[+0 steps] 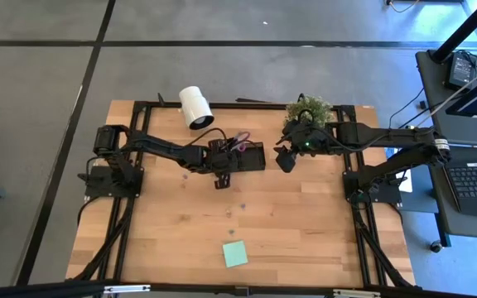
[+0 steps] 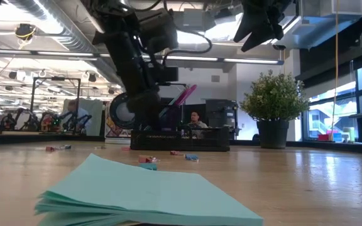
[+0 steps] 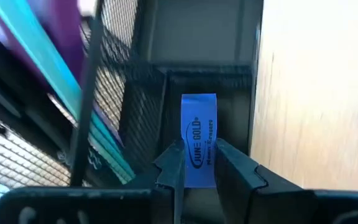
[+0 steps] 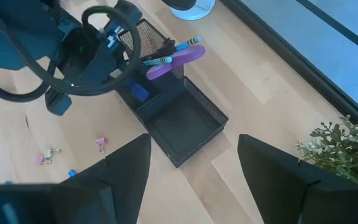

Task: Pick and place office supplies into organizer
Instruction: Put the blue eraser into the black desk organizer, then put the sticky note pads into the black desk organizer

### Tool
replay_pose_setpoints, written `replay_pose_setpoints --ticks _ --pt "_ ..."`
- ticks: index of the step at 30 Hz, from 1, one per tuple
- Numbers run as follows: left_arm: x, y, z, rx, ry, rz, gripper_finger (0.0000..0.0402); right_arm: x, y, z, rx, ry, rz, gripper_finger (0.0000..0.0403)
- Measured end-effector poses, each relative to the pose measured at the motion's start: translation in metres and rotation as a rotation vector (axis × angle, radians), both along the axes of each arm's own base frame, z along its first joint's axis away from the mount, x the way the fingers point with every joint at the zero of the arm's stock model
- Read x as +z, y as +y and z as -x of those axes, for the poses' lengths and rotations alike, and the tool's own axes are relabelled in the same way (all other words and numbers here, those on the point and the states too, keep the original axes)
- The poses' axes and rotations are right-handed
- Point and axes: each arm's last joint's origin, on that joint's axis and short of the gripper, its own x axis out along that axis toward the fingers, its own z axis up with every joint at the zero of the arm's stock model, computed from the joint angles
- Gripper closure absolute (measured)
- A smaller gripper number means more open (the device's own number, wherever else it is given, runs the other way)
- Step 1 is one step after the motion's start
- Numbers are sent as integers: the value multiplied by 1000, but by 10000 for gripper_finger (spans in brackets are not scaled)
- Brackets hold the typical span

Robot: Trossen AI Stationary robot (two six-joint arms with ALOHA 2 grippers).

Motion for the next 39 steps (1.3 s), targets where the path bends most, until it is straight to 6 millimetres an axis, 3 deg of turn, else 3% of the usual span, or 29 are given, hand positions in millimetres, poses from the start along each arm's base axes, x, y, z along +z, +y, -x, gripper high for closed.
replay_pose_setpoints --ticks 20,24,30,36,39 --pt "0 -1 1 17 -7 9 277 0 0 0 -3 3 -3 159" --pt "12 -6 3 1 -35 8 279 0 0 1 -4 6 -4 159" --pt "51 -31 5 -98 -181 71 283 -1 0 1 -1 12 -2 159" --pt "90 -75 11 -300 -404 357 286 -1 3 1 6 12 -4 159" --pt "100 -99 17 -400 -435 442 289 -1 6 0 20 10 -4 159"
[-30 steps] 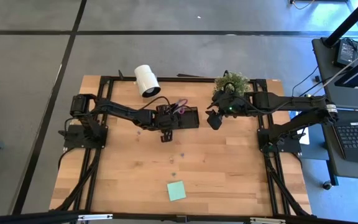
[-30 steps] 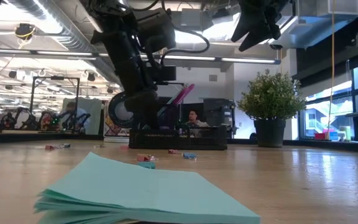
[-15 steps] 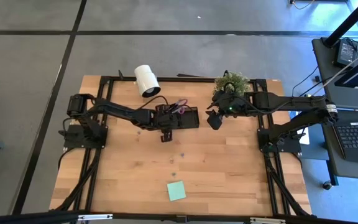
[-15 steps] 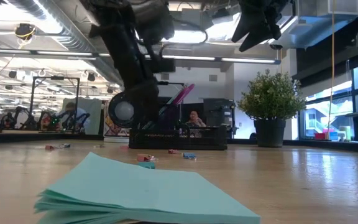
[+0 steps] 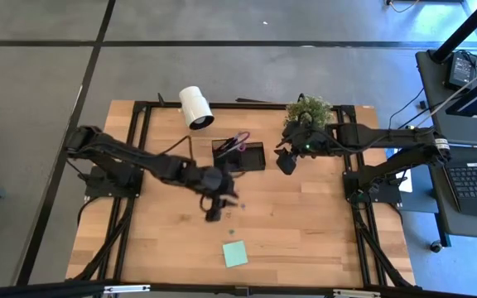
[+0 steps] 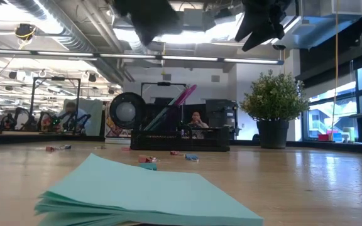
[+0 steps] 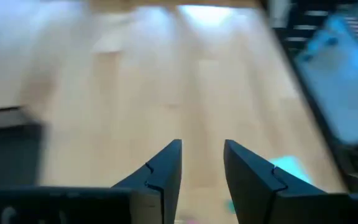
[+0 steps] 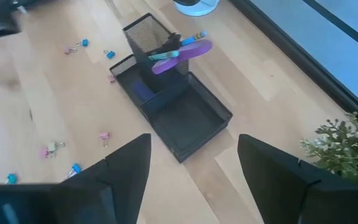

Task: Pick and place office supplies into organizer
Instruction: Put the sticky note pads into the black desk organizer

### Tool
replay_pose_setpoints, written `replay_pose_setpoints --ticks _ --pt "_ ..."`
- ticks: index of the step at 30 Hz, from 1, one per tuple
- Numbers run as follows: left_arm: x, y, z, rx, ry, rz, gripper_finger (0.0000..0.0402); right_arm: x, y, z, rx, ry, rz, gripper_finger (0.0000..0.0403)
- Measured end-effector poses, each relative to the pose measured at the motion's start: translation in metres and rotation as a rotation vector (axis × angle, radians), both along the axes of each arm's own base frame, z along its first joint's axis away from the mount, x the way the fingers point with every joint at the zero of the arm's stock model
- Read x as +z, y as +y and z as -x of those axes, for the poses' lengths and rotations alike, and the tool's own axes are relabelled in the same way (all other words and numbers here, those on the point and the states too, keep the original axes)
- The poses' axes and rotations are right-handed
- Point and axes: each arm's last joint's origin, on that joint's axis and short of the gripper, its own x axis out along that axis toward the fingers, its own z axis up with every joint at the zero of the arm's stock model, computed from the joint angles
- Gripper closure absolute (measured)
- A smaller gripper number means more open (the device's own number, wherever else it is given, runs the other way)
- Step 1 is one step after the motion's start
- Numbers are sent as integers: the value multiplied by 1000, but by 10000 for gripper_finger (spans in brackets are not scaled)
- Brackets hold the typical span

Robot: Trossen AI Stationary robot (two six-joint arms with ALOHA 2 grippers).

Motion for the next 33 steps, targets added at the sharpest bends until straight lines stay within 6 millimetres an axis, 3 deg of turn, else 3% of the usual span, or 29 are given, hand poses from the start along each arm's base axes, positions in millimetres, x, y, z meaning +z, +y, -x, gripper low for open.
replay_pose_setpoints --ticks 5,8,19,24,33 --pt "0 -42 15 -162 12 -12 296 0 7 0 29 -1 -4 159" --pt "-3 -60 22 -169 38 0 299 0 16 -1 94 -5 -36 159" --pt "-8 -88 36 -41 35 -46 310 -2 67 -13 311 -78 -82 159" --pt "-32 -97 25 -38 89 -28 314 -10 77 -20 339 -56 -82 159" --pt "-85 -132 12 -144 146 -10 330 -22 82 -29 344 -17 -80 159"
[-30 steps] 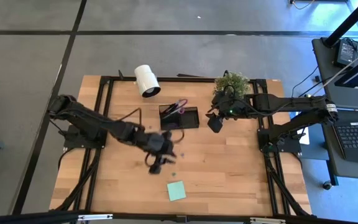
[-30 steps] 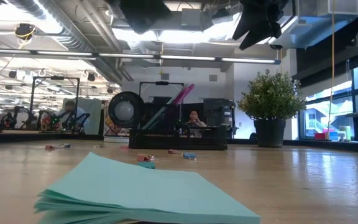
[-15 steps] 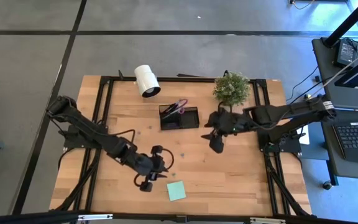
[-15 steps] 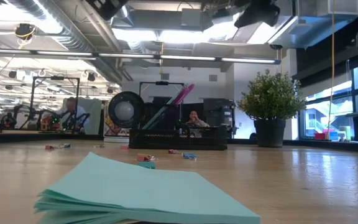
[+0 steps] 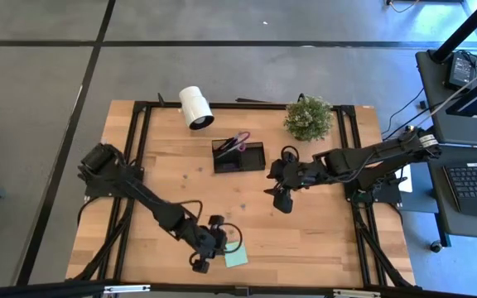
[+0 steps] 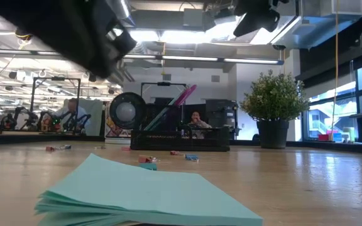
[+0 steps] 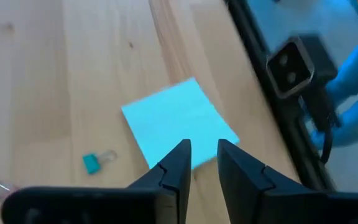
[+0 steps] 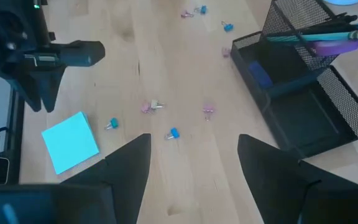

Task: Pick and place office supplies into organizer
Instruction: Put the sticky note pads into the black desk organizer

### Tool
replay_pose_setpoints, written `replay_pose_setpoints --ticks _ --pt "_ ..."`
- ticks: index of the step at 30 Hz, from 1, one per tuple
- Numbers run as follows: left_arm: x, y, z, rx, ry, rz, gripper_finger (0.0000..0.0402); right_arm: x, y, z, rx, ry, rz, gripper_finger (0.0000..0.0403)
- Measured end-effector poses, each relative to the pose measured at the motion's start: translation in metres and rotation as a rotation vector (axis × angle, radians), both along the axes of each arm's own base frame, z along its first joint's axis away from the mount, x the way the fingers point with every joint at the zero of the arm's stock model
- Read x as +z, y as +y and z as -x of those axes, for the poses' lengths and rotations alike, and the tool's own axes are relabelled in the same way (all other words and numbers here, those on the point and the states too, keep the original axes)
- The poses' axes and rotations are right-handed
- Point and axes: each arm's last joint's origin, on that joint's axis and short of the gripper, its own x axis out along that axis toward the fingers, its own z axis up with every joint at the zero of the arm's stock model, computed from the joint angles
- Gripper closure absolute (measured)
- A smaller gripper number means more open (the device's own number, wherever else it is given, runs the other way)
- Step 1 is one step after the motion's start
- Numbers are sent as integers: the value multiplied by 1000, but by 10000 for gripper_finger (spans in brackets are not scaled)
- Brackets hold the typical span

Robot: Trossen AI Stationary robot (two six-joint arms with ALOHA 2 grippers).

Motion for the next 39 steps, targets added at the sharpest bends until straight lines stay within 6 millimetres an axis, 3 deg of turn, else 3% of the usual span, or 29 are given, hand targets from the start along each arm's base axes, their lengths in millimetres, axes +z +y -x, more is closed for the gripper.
replay_pose_setpoints --ticks 8,24,32,39 --pt "-23 -4 -5 77 39 3 346 -10 4 -9 2 17 4 159" --pt "-29 -5 -5 70 46 -12 355 -23 16 -25 -12 -7 -39 159" --pt "-58 -11 -13 61 61 -2 355 -21 16 -26 -26 -28 -59 159" --pt "-67 -13 -15 63 65 -4 355 -24 21 -23 54 6 15 159"
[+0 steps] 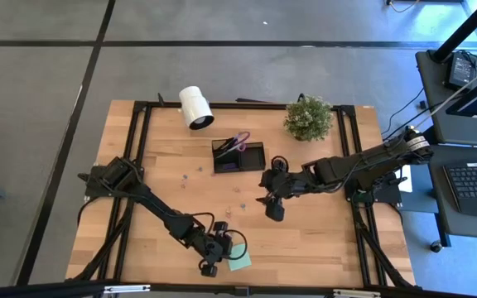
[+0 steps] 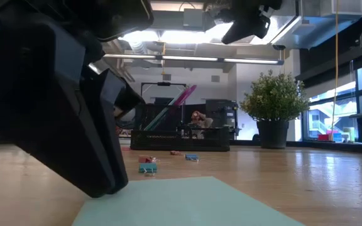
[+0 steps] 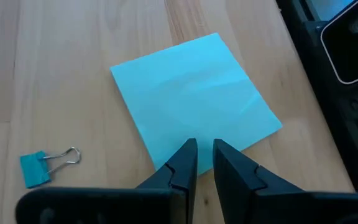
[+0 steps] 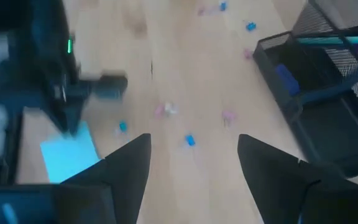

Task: Pick and place office supplies into organizer
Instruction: Put the sticky note pads into the black desk organizer

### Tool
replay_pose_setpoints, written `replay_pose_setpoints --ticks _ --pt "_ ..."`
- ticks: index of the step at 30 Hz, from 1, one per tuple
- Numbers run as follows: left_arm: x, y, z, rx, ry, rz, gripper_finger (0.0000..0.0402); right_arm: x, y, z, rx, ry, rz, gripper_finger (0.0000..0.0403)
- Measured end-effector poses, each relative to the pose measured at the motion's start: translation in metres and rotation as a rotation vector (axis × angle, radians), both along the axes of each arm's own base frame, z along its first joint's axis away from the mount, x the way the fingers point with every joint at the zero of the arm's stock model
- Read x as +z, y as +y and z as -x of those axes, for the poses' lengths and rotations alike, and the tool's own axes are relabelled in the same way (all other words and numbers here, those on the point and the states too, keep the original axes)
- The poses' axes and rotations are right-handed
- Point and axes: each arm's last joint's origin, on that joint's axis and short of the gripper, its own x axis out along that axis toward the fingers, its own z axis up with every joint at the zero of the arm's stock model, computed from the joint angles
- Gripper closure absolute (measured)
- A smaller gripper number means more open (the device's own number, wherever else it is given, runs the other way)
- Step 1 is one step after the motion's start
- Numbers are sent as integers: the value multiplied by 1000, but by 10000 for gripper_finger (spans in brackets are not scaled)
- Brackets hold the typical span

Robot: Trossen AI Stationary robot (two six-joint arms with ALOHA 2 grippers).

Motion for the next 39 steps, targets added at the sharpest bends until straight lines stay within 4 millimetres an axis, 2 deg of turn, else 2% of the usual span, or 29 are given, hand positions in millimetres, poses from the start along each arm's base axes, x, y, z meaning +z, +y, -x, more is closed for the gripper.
replay_pose_setpoints --ticks 6,13,17,21,26,29,31,39 --pt "-1 1 0 -8 4 -13 355 -8 24 18 205 121 139 159" --pt "-2 10 -4 33 3 -29 355 -14 69 25 424 55 204 159" --pt "-2 18 -9 60 3 -33 355 -33 98 17 581 8 289 159" --pt "-3 23 -12 76 4 -33 355 -67 120 5 678 21 357 159" --pt "-3 26 -14 85 4 -34 355 -109 135 -4 691 72 503 159" --pt "-3 26 -14 89 4 -33 355 -127 143 -8 696 65 536 159" --pt "-3 27 -14 94 5 -30 355 -132 145 -11 695 46 532 159" --pt "-3 31 -16 108 5 -31 355 -132 148 -15 695 -1 526 159"
